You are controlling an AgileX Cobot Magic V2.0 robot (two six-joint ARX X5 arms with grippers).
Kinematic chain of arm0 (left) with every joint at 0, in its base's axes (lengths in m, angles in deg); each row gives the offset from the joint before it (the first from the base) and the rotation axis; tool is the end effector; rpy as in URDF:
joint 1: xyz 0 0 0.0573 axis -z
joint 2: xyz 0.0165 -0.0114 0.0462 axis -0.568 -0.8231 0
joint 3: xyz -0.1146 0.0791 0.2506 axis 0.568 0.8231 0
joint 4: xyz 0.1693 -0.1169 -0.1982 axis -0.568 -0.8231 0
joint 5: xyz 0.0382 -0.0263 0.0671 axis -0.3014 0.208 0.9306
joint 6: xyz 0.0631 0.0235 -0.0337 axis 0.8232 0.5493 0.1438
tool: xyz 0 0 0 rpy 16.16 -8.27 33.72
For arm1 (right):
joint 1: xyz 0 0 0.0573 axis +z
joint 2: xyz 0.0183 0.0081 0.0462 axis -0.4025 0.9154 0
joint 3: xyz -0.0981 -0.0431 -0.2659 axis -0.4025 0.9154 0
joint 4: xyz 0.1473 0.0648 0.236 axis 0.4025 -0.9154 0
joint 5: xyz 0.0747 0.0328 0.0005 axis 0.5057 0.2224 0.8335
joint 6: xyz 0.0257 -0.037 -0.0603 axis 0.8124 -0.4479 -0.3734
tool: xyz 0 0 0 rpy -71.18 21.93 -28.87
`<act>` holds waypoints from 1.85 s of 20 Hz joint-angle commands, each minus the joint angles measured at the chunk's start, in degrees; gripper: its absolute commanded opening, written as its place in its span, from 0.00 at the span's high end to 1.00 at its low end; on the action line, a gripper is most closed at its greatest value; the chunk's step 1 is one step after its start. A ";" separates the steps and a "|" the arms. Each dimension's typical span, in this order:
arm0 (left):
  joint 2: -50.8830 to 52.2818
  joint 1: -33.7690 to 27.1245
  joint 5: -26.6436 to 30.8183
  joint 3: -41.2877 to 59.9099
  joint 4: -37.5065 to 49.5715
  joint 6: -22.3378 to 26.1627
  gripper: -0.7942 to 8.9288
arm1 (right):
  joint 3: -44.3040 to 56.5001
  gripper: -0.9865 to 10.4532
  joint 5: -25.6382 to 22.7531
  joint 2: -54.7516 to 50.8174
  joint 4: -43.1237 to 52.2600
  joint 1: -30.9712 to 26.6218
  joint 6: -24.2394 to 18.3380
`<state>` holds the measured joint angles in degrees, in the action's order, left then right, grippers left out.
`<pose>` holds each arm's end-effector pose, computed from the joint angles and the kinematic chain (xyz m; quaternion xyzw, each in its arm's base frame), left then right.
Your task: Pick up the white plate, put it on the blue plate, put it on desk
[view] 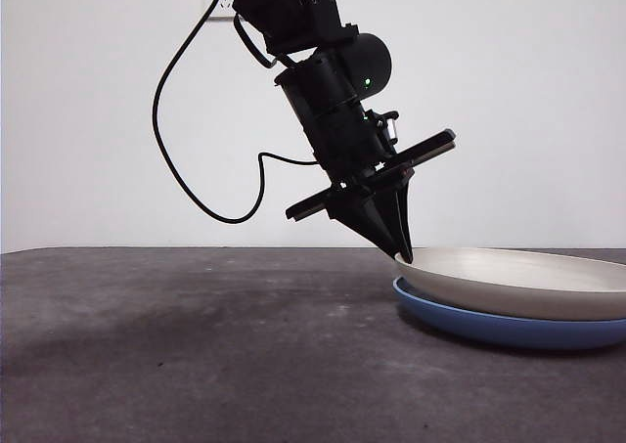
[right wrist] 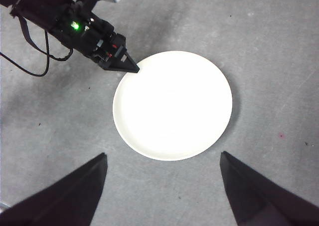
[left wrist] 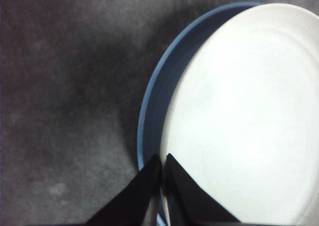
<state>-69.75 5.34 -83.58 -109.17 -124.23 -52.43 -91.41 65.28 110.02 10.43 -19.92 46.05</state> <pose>0.4090 -0.3651 0.1865 -0.0020 0.5665 -0.3265 0.7566 0.1264 0.0268 0.3844 0.0506 0.3548 0.1725 0.9175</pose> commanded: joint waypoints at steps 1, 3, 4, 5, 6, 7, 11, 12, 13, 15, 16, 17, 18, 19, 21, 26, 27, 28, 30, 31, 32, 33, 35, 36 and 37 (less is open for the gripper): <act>-2.43 0.79 -0.22 -1.79 -0.20 0.74 0.90 | -1.22 0.59 -0.04 0.13 0.15 0.17 0.52; -2.43 0.96 -0.22 -1.81 0.35 0.77 0.90 | -1.22 0.59 -0.07 0.13 0.17 0.17 0.52; -2.40 0.96 -0.22 -2.10 0.37 0.72 0.89 | -1.22 0.59 -0.07 0.13 0.15 0.17 0.48; -2.40 0.94 -0.22 -2.75 -0.28 0.72 0.88 | -1.22 0.59 -0.04 0.13 0.17 0.17 0.39; -2.40 0.90 -0.22 -3.23 -0.48 0.74 0.83 | -1.22 0.59 -0.04 0.13 0.15 0.17 0.37; -2.40 0.90 -0.22 -3.72 -0.52 0.72 0.72 | -1.22 0.59 0.04 0.13 0.17 0.17 0.37; -2.40 0.90 -0.22 -5.60 -1.86 1.27 0.54 | -1.22 0.59 0.13 0.13 0.17 0.17 0.35; -2.40 0.90 -0.22 -5.92 -2.19 1.79 0.54 | -1.22 0.59 0.15 0.13 0.17 0.20 0.35; -2.40 0.90 -0.22 -6.71 -3.28 2.08 0.54 | -1.22 0.59 0.13 0.13 0.17 0.17 0.35; -2.32 0.83 -0.22 -9.11 -6.05 3.76 0.54 | -1.22 0.59 0.13 0.13 0.20 0.17 0.33; -2.03 0.63 -0.22 -10.40 -7.26 4.55 0.54 | -1.22 0.59 0.13 0.13 0.20 0.17 0.33; -1.60 0.28 -0.22 -12.20 -8.59 5.07 0.54 | -1.22 0.59 0.13 0.13 0.20 0.17 0.33; -0.72 -0.20 -0.22 -13.77 -9.44 5.18 0.54 | -1.22 0.59 0.13 0.15 0.20 0.17 0.26; 0.57 -0.79 -0.15 -14.67 -9.42 5.18 0.54 | -1.22 0.59 0.11 0.15 0.20 0.17 0.17; 4.61 -2.23 0.81 -15.32 -9.42 5.44 0.54 | -1.22 0.59 0.11 0.20 0.20 0.17 0.15; 17.00 -6.34 5.75 -15.30 -16.31 10.51 0.54 | -1.22 0.59 0.11 0.28 0.57 0.17 0.15; 19.63 -7.39 5.75 -15.30 -18.40 11.76 0.54 | -1.22 0.59 0.11 0.28 0.66 0.17 0.13; 21.94 -8.41 5.75 -15.30 -20.28 12.81 0.54 | -1.22 0.59 0.09 0.31 0.63 0.17 0.13; 26.10 -10.47 5.75 -15.26 -23.76 14.91 0.54 | -1.22 0.59 0.09 0.31 0.63 0.17 0.13; 27.98 -11.56 5.75 -15.12 -25.49 15.69 0.54 | -1.22 0.59 0.09 0.31 0.63 0.17 0.13; 29.97 -12.68 5.75 -14.47 -26.71 16.33 0.54 | -1.22 0.59 0.09 0.31 0.61 0.17 0.11; 32.00 -13.64 5.75 -13.27 -27.26 17.27 0.54 | -1.22 0.59 0.09 0.31 0.61 0.17 0.04; 36.68 -15.67 5.70 -9.18 -26.91 17.68 0.54 | -1.22 0.59 0.09 0.31 0.63 0.17 -0.09; 39.21 -16.83 5.42 -6.08 -26.47 17.68 0.54 | -1.22 0.59 0.09 0.31 0.63 0.17 -0.09; 41.99 -17.94 4.11 -1.99 -25.35 17.68 0.54 | -1.22 0.59 0.09 0.31 0.66 0.17 -0.11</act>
<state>-26.83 -12.85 -79.45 -110.68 -149.78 -35.58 -91.41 65.35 110.04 10.52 -19.92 46.01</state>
